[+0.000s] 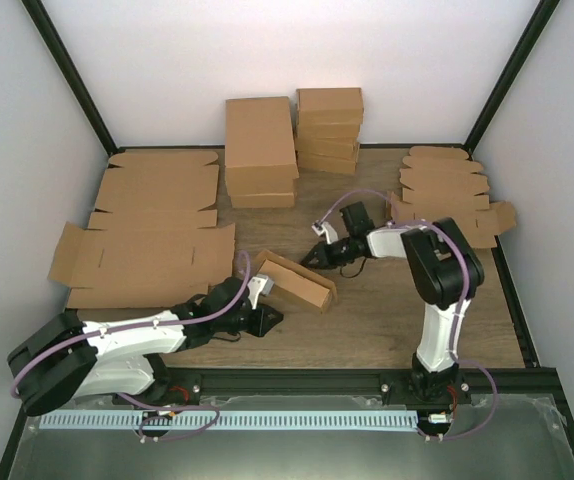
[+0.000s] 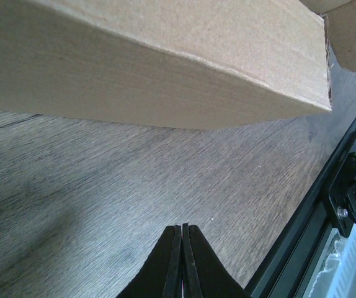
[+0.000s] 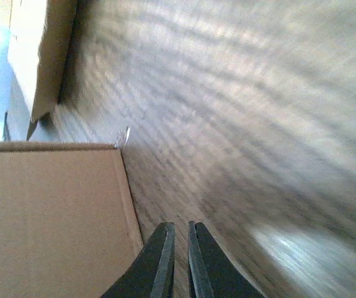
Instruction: Fold the paper box
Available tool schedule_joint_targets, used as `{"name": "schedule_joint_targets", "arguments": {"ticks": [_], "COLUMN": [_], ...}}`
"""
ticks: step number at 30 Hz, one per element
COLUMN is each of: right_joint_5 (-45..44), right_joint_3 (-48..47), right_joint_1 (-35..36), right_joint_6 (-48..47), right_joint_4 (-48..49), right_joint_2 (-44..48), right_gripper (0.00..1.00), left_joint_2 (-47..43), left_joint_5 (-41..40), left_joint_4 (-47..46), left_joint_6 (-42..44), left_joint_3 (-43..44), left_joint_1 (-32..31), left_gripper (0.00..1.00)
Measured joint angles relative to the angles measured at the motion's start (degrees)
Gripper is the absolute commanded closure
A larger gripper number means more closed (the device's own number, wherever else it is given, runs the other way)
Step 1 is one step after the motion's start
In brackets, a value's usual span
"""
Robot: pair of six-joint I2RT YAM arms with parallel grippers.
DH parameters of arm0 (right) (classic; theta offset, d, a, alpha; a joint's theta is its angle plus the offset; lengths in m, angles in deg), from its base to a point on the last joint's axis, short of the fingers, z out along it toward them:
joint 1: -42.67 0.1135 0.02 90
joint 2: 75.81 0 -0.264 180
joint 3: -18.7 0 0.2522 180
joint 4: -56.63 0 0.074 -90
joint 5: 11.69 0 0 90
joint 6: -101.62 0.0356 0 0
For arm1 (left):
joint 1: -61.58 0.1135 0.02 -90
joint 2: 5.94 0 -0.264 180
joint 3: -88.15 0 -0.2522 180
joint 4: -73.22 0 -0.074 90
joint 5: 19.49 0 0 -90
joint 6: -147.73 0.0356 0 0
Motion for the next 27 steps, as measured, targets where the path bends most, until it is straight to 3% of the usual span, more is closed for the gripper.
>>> {"name": "schedule_joint_targets", "arguments": {"ticks": [5, 14, 16, 19, 24, 27], "right_joint_5": [-7.7, -18.1, -19.8, -23.3, -27.7, -31.6], "right_joint_3": [0.9, 3.2, 3.2, 3.1, 1.9, -0.2], "right_joint_1": [-2.6, -2.1, -1.2, 3.4, 11.0, 15.0], "right_joint_6": [2.1, 5.8, 6.2, 5.9, 5.0, 3.3], "right_joint_4": [-1.9, -8.3, -9.8, -12.9, -16.1, -16.7], "right_joint_2": [7.9, 27.2, 30.3, 34.6, 41.6, 44.1], "right_gripper": [0.86, 0.76, 0.69, 0.47, 0.3, 0.23], "left_joint_2": [-2.5, -12.8, -14.3, -15.1, -17.9, -18.6], "left_joint_5": [-1.4, -7.6, -9.0, -11.0, -11.1, -11.6], "left_joint_4": [3.9, 19.4, 23.4, 29.1, 33.3, 35.6], "left_joint_6": [0.4, 1.8, 1.8, 2.3, 3.7, 4.1], "left_joint_3": [0.3, 4.5, 6.7, 11.1, 13.8, 14.9], "left_joint_1": [0.0, 0.0, 0.0, 0.5, 6.3, 9.9], "left_gripper": [0.96, 0.95, 0.95, 0.95, 0.94, 0.87]}}
